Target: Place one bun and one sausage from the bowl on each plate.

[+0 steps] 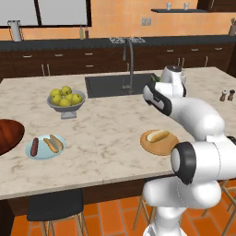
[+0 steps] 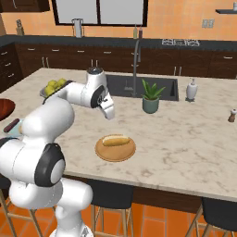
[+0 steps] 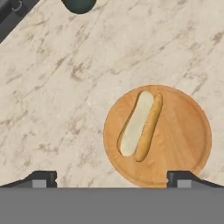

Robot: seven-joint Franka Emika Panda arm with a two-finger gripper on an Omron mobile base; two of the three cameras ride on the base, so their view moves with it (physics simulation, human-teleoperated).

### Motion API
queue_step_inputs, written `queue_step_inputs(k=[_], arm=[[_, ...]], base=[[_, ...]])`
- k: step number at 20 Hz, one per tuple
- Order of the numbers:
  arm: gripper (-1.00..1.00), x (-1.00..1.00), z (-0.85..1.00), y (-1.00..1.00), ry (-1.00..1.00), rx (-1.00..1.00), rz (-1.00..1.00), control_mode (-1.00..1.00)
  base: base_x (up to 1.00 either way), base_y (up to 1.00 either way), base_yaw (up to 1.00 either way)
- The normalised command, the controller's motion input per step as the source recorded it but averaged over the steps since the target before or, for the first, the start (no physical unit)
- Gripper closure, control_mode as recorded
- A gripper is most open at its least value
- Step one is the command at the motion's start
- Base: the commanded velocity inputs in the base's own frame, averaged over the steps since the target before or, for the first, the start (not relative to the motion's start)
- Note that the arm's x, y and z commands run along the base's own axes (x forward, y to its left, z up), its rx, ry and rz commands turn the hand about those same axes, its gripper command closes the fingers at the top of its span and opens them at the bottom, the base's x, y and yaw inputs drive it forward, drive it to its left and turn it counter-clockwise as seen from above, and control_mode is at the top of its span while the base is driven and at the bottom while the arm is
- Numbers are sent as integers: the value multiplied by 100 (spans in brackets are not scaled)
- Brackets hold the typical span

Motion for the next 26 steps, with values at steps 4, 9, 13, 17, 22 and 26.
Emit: queue_step_inputs(k=[4, 9, 13, 17, 22, 26], arm=[[-100, 0, 0, 0, 0, 0, 0, 100], [-100, 0, 0, 0, 0, 0, 0, 100], [-100, 0, 0, 0, 0, 0, 0, 100], [-100, 0, 0, 0, 0, 0, 0, 100], [-100, 0, 0, 0, 0, 0, 0, 100], [-100, 0, 0, 0, 0, 0, 0, 100]], base=[[19, 22, 7], [-18, 99, -1], [-22, 100, -5], [-39, 92, 0], [-11, 87, -3], [0, 85, -2]])
